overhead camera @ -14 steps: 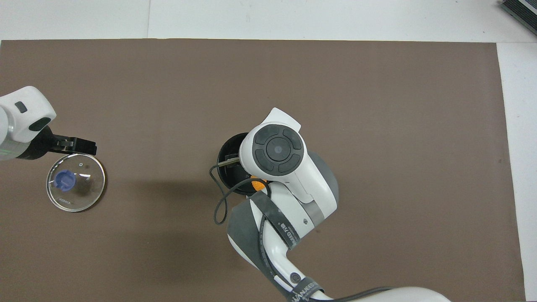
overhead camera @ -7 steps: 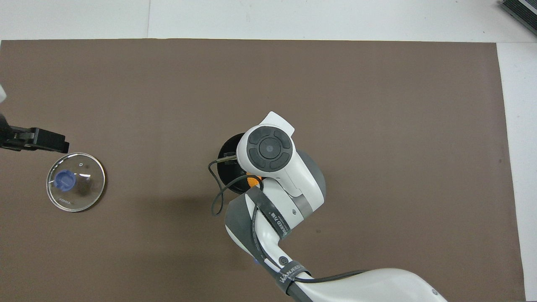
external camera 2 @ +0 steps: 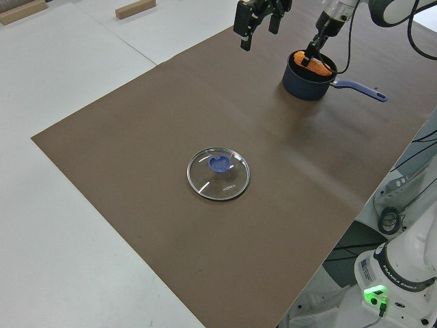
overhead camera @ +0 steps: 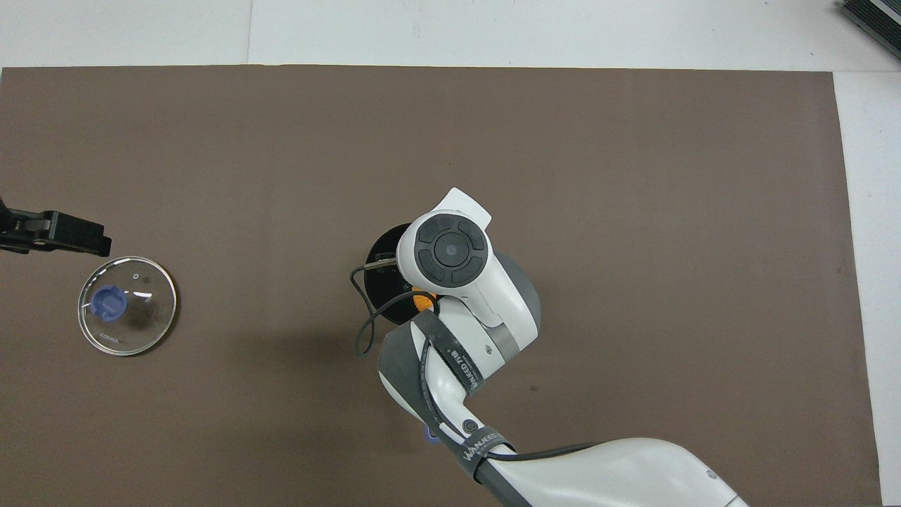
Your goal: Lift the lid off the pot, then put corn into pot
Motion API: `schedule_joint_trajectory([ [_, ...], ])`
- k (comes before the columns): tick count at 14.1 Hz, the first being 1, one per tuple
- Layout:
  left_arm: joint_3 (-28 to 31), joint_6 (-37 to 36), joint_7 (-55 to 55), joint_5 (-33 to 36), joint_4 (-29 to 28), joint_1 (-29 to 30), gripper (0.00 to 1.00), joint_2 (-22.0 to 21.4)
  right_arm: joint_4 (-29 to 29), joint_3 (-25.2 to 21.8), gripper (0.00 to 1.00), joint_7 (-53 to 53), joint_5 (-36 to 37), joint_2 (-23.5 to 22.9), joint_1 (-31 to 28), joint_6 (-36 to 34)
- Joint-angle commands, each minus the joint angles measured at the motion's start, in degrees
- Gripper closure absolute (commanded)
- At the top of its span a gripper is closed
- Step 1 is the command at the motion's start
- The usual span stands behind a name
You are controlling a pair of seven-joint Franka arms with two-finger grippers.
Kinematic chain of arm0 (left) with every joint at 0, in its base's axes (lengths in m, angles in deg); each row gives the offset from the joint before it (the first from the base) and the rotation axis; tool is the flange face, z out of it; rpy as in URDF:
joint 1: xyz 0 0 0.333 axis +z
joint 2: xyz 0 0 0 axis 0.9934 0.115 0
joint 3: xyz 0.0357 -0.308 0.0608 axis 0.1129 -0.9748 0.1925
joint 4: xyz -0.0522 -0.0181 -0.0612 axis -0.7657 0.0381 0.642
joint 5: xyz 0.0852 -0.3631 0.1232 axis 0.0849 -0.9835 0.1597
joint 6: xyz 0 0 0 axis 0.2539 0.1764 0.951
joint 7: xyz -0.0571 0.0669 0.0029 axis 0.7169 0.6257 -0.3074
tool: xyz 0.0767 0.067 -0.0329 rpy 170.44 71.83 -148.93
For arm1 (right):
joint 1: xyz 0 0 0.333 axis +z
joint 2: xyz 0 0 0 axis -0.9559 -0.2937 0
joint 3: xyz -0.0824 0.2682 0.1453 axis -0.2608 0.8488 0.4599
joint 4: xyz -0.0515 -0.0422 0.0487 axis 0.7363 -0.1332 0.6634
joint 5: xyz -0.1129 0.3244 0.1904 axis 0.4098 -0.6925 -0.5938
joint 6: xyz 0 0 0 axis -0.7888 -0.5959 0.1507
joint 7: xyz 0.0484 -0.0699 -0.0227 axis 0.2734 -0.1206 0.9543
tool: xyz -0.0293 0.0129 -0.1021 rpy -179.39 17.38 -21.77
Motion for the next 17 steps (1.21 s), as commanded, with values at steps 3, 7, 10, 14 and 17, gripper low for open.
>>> schedule_joint_trajectory([
  [3,0.39,-0.98,-0.76,-0.35,-0.07,-0.59,0.00,-0.13,0.61,0.28,1.00,2.70,-0.94,-0.05,-0.42,0.65],
  [7,0.39,-0.98,-0.85,-0.35,-0.08,-0.50,0.00,-0.13,1.05,0.28,0.89,2.89,-1.03,-1.45,0.19,2.14],
  [10,0.39,-0.98,-0.85,-0.35,-0.16,-0.50,0.00,-0.22,1.49,0.28,0.55,2.37,-1.03,-1.37,0.19,2.05],
  [14,0.39,-1.16,-0.67,-0.26,-0.25,-0.50,0.00,-0.22,1.23,0.28,0.38,2.10,-0.42,-1.28,0.37,1.97],
  [17,0.39,-1.25,-0.67,-0.26,-0.25,-0.50,0.00,-0.22,0.87,0.28,0.35,2.01,0.11,-1.19,0.98,1.97],
])
